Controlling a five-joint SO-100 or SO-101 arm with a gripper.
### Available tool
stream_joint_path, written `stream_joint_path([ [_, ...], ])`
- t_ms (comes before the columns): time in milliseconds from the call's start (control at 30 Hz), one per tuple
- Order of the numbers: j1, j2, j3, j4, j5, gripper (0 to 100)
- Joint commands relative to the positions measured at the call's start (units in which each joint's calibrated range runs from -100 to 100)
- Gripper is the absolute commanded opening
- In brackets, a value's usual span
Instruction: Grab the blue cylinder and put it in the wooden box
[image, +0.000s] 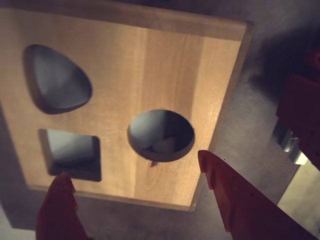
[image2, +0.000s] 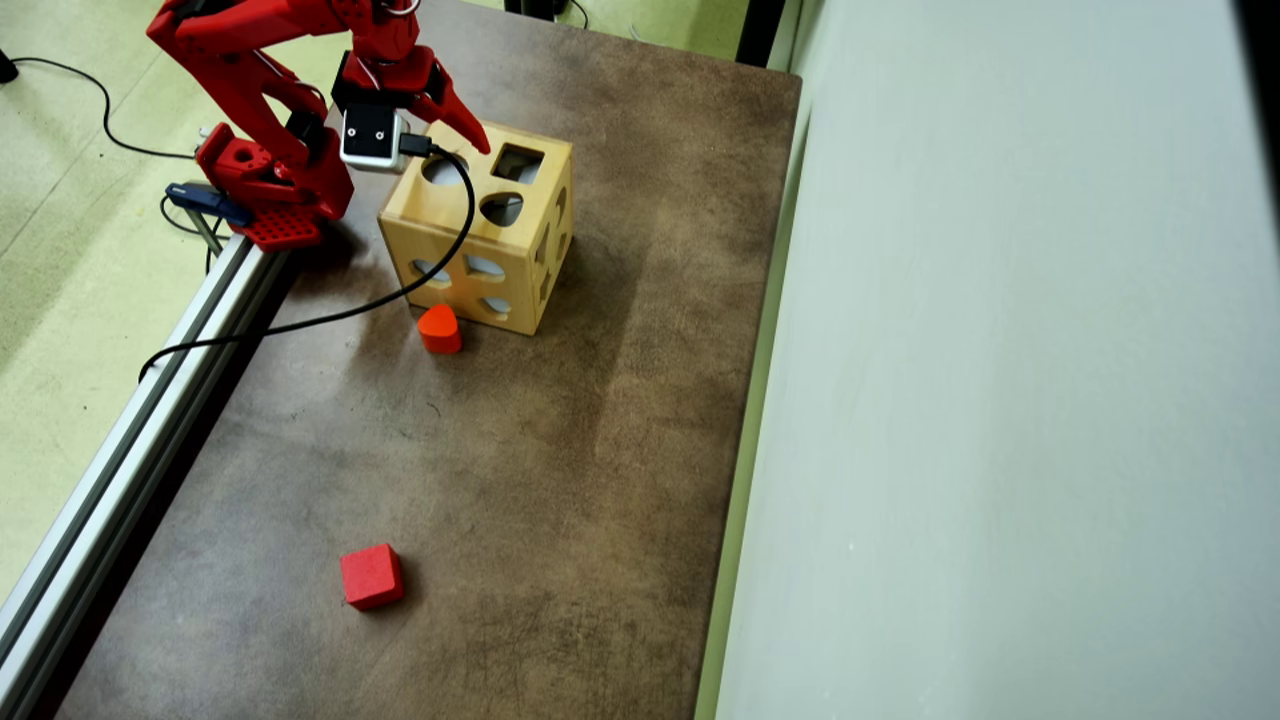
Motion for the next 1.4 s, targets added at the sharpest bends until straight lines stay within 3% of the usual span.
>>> stream_joint_path([
  [0,0.3,-3.5,-9.3,0.5,0.2,39],
  [233,0.4,-13.5,-14.2,0.6,0.2,37],
  [600,0.4,-33.5,-14.2,0.6,0.3,16],
  [1033,0.4,-48.4,-13.3,0.7,0.3,2],
  [1367,0.4,-60.5,-6.1,0.7,0.1,2],
])
